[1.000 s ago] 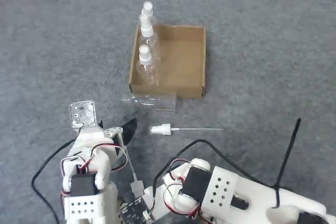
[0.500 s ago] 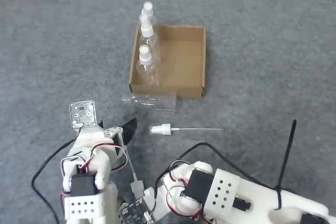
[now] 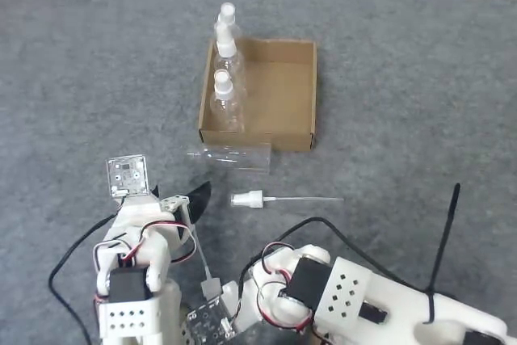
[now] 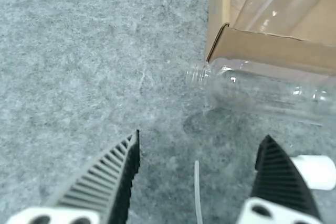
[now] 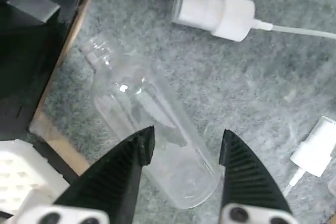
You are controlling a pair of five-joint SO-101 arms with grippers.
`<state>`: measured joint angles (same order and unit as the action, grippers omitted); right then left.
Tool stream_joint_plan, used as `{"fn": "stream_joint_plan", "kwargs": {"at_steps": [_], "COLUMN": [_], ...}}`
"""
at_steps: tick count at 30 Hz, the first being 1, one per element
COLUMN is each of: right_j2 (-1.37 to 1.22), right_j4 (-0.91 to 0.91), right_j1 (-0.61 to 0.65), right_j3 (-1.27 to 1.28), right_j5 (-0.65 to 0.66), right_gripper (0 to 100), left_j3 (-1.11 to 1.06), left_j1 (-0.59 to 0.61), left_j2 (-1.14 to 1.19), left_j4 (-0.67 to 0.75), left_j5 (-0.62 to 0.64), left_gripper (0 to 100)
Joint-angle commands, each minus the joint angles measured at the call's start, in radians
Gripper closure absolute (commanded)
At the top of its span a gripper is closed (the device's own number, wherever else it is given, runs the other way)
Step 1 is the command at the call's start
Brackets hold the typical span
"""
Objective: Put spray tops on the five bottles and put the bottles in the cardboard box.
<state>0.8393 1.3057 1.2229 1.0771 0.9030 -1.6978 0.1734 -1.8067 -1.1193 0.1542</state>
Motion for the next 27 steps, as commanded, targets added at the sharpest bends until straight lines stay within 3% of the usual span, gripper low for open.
{"fn": "stream_joint_plan", "kwargs": {"at_steps": [1, 9, 12, 16, 27], "right_j2": [0.001, -0.001, -0.002, -0.002, -0.002], "right_j4": [0.051, 0.206, 0.208, 0.217, 0.127], "right_j1": [-0.022, -0.022, -0.022, -0.022, -0.022], "right_j3": [0.037, -0.063, -0.061, -0.06, 0.021], "right_j5": [0.02, 0.068, 0.068, 0.064, 0.063], "right_gripper": [81.4, 81.0, 78.7, 68.6, 70.5], "left_j3": [0.013, 0.013, 0.013, 0.013, 0.013], "left_j1": [0.006, 0.006, 0.006, 0.006, 0.006], "left_j2": [-0.012, -0.012, -0.012, -0.012, -0.012], "left_j4": [-0.005, -0.005, -0.005, -0.005, -0.005], "left_j5": [-0.011, -0.011, -0.011, -0.011, -0.011], "left_gripper": [67, 67, 67, 67, 67]}}
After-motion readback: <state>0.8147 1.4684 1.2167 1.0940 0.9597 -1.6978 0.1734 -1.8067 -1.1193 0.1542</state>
